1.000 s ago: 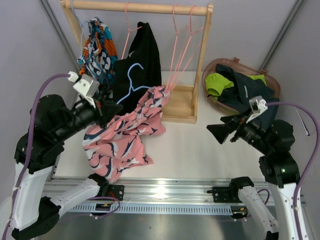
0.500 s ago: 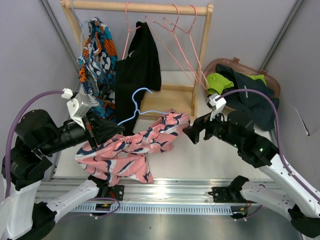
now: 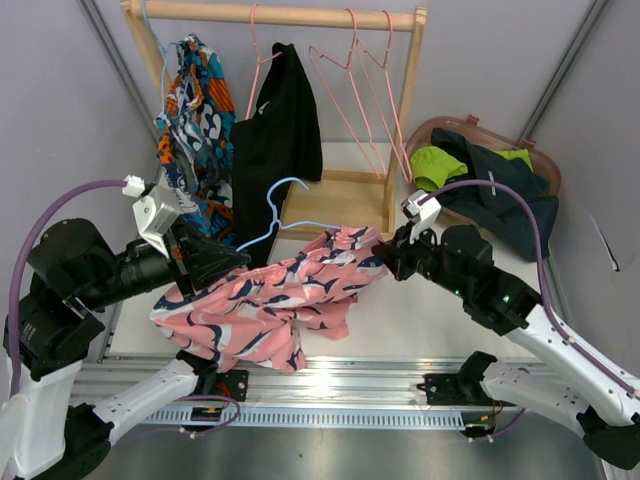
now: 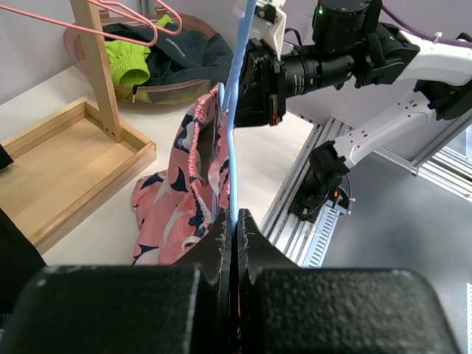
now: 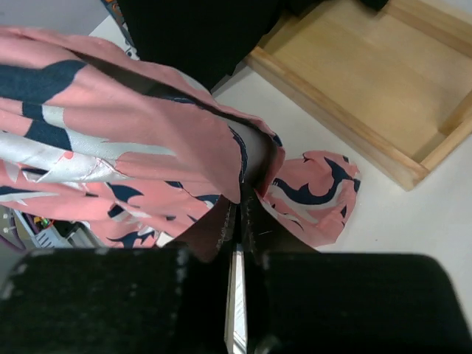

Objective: Remove the shorts from the hanger

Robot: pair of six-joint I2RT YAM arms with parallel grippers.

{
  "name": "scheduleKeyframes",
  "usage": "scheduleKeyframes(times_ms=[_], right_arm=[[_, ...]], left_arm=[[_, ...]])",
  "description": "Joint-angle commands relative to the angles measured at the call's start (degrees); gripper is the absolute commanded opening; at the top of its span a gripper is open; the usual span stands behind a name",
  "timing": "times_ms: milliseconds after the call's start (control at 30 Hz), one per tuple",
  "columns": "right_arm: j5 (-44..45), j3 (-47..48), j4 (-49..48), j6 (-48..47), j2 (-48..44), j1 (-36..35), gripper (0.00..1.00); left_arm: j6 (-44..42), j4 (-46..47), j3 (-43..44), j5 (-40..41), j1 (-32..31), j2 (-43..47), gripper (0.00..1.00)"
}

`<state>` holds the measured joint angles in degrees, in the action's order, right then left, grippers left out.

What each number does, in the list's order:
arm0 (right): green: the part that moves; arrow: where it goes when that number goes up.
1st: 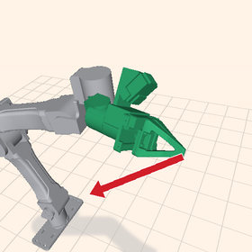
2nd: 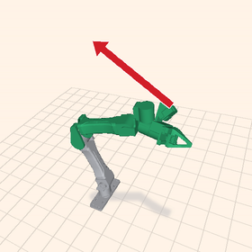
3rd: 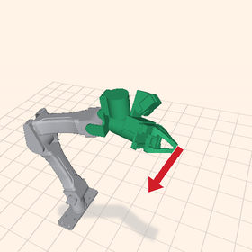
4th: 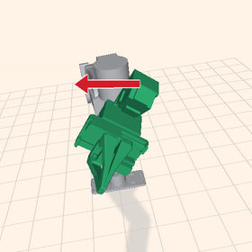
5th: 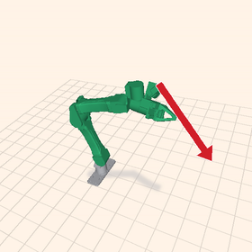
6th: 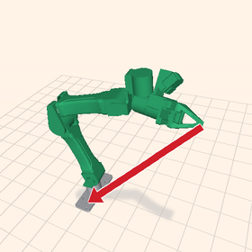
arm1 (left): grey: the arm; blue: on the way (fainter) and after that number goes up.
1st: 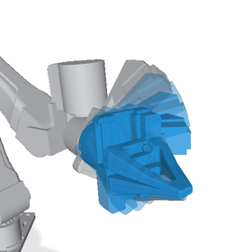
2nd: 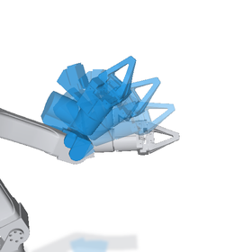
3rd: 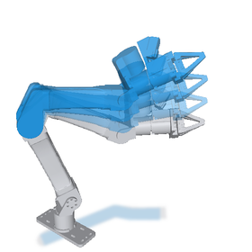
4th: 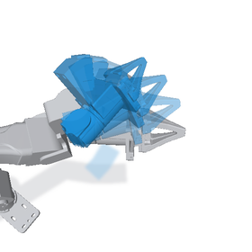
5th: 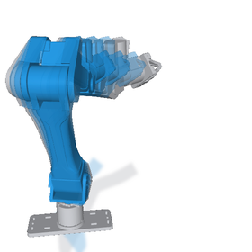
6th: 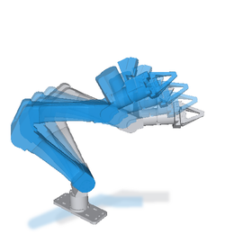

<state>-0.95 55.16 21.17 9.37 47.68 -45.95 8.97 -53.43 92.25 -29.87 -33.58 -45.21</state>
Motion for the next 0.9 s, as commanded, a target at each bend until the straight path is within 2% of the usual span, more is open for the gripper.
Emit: scheduleKeyframes(times_ms=[0,200,233,333,400,467,600,733,800,867], right_arm=[[3.0,-0.6,-2.2,0.1,0.1,-1.6,0.0],[15.6,0.3,0.8,-1.1,-4.9,-1.4,0.0],[19.4,0.9,2.5,-1.8,-5.7,-0.5,0.0],[22.7,3.4,5.7,-3.0,-6.7,3.5,0.0],[22.8,4.3,6.8,-3.3,-7.8,6.9,0.0],[18.7,5.0,7.8,-3.4,-8.3,12.3,0.0],[12.7,3.6,8.7,-1.5,-9.0,16.0,0.0],[6.6,-1.6,6.8,2.5,-10.6,13.7,0.0],[5.8,-3.6,4.5,4.6,-10.9,8.1,0.0],[10.2,-6.3,2.6,5.7,-10.1,0.0,0.0]], left_arm=[[0.6,3.6,2.1,1.9,-0.3,0.6,0.0],[0.0,2.6,2.1,4.0,-0.3,1.0,0.0],[-0.2,2.5,1.9,4.4,-0.3,1.1,0.0],[-0.4,2.2,1.3,5.3,-0.3,1.3,0.0],[-0.6,2.0,1.2,5.6,-0.3,1.4,0.0],[-0.8,2.2,0.7,6.3,-0.3,1.6,0.0],[-0.9,2.3,0.0,7.5,-0.3,1.6,0.0],[-0.2,3.6,-1.1,8.3,-0.3,1.8,0.0],[0.2,5.0,-1.5,9.2,-0.3,1.7,0.0],[1.0,6.2,-2.2,9.9,-0.3,1.4,0.0]])
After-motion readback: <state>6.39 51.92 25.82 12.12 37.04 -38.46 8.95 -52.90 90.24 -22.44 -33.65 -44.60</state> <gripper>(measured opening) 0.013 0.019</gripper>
